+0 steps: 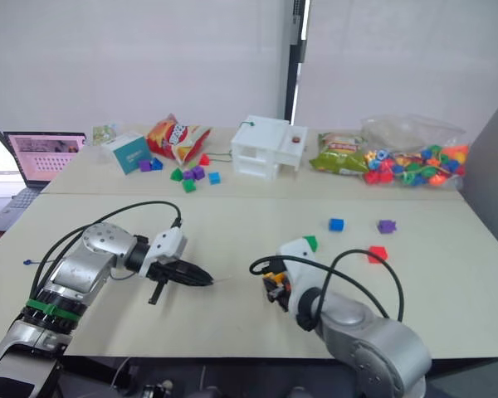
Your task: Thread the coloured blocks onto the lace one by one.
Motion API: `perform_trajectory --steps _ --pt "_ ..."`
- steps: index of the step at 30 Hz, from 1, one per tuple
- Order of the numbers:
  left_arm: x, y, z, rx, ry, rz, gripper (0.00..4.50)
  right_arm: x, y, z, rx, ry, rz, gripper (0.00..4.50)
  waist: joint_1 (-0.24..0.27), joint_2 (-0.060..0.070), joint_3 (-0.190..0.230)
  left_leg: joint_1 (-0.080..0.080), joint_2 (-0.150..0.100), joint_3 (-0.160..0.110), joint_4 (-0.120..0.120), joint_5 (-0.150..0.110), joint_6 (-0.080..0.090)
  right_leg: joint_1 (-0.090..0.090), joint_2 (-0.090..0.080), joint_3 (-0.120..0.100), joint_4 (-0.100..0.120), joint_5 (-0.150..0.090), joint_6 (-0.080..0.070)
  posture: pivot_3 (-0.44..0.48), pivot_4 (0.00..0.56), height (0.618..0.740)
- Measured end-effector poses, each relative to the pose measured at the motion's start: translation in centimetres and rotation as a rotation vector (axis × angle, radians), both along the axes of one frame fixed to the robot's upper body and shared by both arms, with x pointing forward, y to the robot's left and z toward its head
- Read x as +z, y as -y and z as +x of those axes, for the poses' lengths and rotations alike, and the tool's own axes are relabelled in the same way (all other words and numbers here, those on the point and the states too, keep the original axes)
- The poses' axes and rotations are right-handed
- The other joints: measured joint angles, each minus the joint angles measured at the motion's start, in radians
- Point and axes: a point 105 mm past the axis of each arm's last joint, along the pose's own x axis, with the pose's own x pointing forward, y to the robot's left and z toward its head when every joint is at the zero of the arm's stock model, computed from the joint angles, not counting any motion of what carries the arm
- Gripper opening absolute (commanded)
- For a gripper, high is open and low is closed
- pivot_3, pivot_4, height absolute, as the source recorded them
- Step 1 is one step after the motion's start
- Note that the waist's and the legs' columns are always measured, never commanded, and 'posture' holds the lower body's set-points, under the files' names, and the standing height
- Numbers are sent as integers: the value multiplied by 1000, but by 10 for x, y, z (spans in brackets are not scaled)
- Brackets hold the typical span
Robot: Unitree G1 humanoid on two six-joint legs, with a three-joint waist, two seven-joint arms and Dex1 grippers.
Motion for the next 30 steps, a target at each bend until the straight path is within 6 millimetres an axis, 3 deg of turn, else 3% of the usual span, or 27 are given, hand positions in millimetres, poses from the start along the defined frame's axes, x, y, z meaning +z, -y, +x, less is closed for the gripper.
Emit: perform_trajectory --steps 2,5,7,11,13,14,17,23,30 --pt "1 2 -2 -2 2 -2 0 -17 -5 3 -3 -34 -14 1194 -7 0 0 0 1 0 0 0 -1 -1 1 0 0 0 -1 0 150 740" --pt "1 4 -4 -3 0 -7 0 -21 -11 7 -22 0 8 1194 -16 0 0 1 4 0 0 1 -1 0 4 1 0 -1 -1 0 150 740" --pt "2 4 -5 -5 4 -6 0 -22 -11 8 -29 16 11 2254 -16 0 0 2 4 0 0 1 -1 0 4 1 0 -1 -1 0 150 740" --pt "-2 1 -7 12 -17 5 0 -20 -9 7 -27 28 31 3582 -12 0 0 2 4 0 0 1 -2 -1 3 1 0 -1 -2 0 150 740" --pt "-3 -1 -8 18 -18 10 0 -10 -11 6 7 60 48 4347 -11 0 0 1 4 0 0 1 -2 -2 3 1 0 -1 -2 0 150 740" --pt "-2 -1 -8 19 -13 12 0 -2 -12 6 32 82 58 4487 -9 -1 0 0 4 0 0 1 -2 -2 3 1 0 -1 -2 0 150 740" --pt "-1 -1 -9 24 -11 12 0 22 -13 4 123 143 75 4487 -6 -1 0 1 4 0 0 1 -2 -1 3 1 0 -1 -2 0 150 740" --pt "-2 1 -10 74 -39 3 0 27 -3 -12 621 65 -60 4487 -8 -1 1 2 5 0 0 0 -1 3 4 -1 -5 -1 -2 0 150 740" --pt "-6 4 -17 107 -59 6 0 24 4 26 963 119 -211 4487 -12 -2 1 2 6 1 0 1 -1 1 4 1 -3 -1 -2 0 150 740"
